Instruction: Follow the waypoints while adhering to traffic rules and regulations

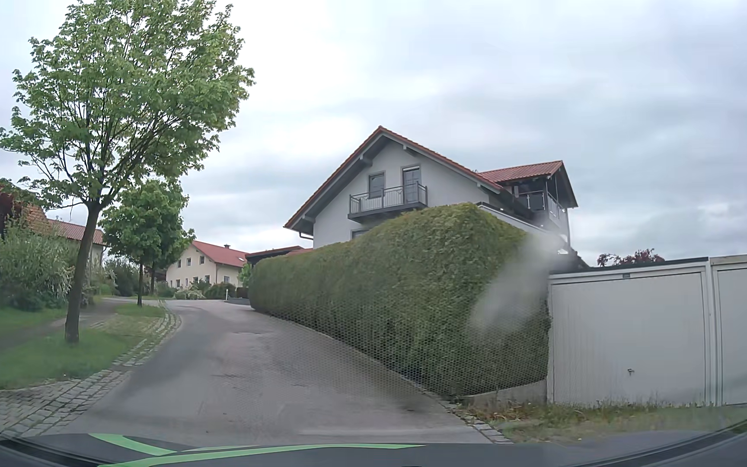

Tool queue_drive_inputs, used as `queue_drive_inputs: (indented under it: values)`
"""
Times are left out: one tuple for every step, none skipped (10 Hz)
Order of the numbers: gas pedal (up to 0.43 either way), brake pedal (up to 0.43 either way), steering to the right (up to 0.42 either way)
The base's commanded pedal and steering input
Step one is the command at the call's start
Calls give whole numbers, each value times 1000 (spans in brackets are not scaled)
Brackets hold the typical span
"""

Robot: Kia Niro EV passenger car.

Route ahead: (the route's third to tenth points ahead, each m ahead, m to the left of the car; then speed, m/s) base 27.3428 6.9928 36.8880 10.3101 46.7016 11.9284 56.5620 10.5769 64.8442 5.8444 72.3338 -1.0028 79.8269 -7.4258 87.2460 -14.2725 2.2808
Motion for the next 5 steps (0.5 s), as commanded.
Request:
queue_drive_inputs:
  values:
    - [539, 0, -348]
    - [539, 0, -339]
    - [539, 0, -327]
    - [539, 0, -318]
    - [539, 0, -306]
